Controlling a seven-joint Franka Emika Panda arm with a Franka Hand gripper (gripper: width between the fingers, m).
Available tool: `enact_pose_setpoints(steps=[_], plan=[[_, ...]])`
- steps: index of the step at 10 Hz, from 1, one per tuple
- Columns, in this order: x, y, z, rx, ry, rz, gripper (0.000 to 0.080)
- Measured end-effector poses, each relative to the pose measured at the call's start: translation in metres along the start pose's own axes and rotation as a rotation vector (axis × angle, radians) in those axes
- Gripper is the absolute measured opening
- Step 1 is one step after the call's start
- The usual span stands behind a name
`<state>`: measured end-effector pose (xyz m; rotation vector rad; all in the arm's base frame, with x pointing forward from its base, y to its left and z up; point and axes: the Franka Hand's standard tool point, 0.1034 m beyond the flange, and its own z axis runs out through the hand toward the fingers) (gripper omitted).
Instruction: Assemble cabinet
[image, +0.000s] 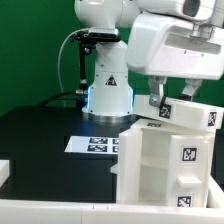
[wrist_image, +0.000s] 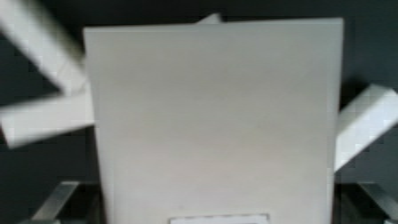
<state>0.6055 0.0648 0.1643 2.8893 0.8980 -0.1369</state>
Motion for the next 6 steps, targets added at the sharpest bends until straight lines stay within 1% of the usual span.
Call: enact_pose_setpoints(steps=[1, 2, 6], plan=[[0.0015, 0.0008, -0.0009, 0.026, -0.032, 0.099, 0.0554], [0.0035, 0.0024, -0.0014, 0.019, -0.026, 0.168, 0.0554], [0.0040, 0.0013, -0.0015, 0.018, -0.027, 0.406, 0.0555]])
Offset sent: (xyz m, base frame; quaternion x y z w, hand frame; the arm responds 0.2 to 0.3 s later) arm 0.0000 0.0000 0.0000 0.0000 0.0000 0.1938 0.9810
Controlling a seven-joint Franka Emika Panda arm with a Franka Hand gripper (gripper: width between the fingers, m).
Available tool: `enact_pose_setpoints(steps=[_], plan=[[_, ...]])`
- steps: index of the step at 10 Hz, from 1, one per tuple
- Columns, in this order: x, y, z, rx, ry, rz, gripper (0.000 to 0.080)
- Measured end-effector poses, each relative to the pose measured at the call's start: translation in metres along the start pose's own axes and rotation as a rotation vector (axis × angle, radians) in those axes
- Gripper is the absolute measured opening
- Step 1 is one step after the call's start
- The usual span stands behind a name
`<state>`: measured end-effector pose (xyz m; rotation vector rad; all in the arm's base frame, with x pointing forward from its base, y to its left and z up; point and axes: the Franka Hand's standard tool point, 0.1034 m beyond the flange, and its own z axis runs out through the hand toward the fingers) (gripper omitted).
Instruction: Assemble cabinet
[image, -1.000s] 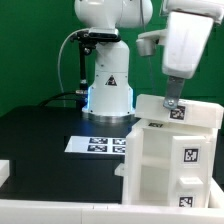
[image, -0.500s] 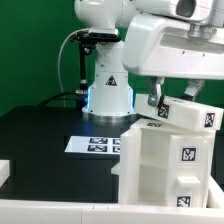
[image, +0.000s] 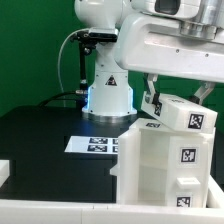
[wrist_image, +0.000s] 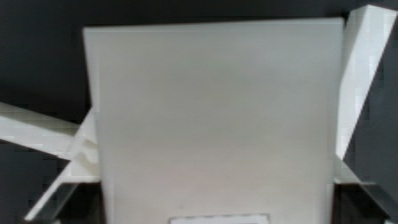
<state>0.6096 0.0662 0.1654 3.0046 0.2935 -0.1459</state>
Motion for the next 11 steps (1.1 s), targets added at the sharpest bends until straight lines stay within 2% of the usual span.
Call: enact_pose_setpoints(steps=[1, 3, 7, 8, 10, 11], plan=[[-0.001, -0.003, 0.002, 0.068, 0.003, 0.227, 0.0555], [-0.001, -0.004, 0.002, 0.178, -0.015, 0.462, 0.0555], [-0.001, -0.005, 0.003, 0.191, -0.040, 0.742, 0.0555], [-0.005, -0.004, 0.004, 0.210, -0.046, 0.819, 0.0555], [-0.015, 0.000, 0.006, 0.216, -0.058, 0.940, 0.0555], [-0.015, -0.001, 0.005, 0.217, -0.070, 1.041, 0.0555]])
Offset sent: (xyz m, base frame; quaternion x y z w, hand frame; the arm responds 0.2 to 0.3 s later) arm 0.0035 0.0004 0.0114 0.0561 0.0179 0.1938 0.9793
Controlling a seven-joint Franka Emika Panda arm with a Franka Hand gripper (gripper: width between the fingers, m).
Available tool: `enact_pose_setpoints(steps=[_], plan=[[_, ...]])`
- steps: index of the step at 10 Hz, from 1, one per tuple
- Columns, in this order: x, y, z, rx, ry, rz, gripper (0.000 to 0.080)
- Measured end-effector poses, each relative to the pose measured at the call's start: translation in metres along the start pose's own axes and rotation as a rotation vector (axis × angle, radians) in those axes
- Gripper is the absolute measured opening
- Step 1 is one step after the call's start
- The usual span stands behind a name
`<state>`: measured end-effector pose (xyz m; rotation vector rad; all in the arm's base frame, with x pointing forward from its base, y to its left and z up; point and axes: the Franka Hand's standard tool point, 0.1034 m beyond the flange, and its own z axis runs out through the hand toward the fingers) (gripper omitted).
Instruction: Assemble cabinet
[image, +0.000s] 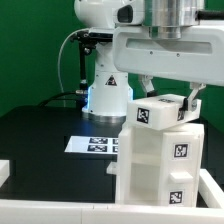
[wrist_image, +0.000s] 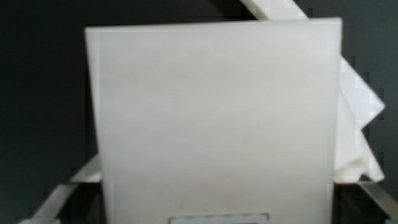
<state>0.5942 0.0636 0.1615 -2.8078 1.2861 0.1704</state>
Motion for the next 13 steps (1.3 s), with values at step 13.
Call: enact_pose_setpoints(steps=[13], plan=[[-0.003, -0.013, 0.000, 0.066, -0.029, 0.531, 0.0555]])
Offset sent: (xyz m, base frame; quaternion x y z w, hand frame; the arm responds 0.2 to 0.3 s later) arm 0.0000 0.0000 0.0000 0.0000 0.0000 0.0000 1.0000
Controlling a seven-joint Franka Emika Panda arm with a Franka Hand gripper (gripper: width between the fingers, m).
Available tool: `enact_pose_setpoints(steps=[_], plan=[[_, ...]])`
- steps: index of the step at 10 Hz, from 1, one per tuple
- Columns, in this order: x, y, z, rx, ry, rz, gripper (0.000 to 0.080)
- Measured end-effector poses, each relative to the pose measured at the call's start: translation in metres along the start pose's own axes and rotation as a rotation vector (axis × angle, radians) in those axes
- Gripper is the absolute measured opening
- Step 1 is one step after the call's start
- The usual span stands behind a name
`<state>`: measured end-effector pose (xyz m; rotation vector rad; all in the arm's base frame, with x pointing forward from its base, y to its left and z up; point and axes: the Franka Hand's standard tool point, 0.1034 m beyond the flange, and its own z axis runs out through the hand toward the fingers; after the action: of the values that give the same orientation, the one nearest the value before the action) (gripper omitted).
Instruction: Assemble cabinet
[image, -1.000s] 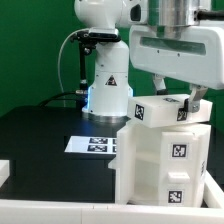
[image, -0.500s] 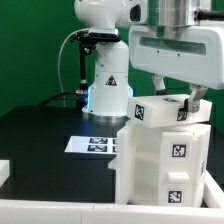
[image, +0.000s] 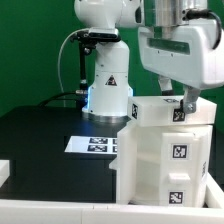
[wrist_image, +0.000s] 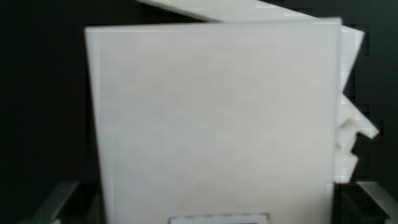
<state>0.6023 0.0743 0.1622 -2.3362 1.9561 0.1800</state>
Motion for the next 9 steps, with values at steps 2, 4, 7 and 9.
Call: enact_pose_setpoints(steps=[2, 4, 7, 9], plan=[[0.000, 0.000, 0.000, 0.000, 0.000, 0.005, 0.0555], [0.000, 0.000, 0.001, -0.001, 0.000, 0.007, 0.0775], [0.003, 0.006, 0.013, 0.027, 0.012, 0.177, 0.0798], [-0.002, 0.009, 0.023, 0.050, 0.016, 0.516, 0.0796]])
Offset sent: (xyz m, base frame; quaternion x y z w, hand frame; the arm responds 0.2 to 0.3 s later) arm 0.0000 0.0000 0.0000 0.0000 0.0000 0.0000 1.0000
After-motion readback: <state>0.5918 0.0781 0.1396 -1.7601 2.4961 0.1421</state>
